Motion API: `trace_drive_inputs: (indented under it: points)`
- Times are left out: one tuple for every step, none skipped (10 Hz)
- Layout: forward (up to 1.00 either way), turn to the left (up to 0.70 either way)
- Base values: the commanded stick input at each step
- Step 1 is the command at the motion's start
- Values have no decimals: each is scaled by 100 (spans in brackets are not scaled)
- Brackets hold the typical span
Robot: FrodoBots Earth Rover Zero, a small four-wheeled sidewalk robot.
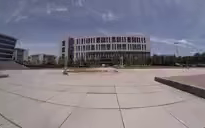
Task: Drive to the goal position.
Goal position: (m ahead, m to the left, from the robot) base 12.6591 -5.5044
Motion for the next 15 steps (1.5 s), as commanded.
trace_drive_inputs:
  points:
    - [70,-33]
    - [70,-17]
    - [70,-9]
    - [70,-2]
    - [70,0]
    - [70,0]
    - [70,0]
    - [70,0]
    - [70,0]
    - [70,0]
    - [70,0]
    - [70,0]
    - [70,0]
    - [70,0]
    - [70,0]
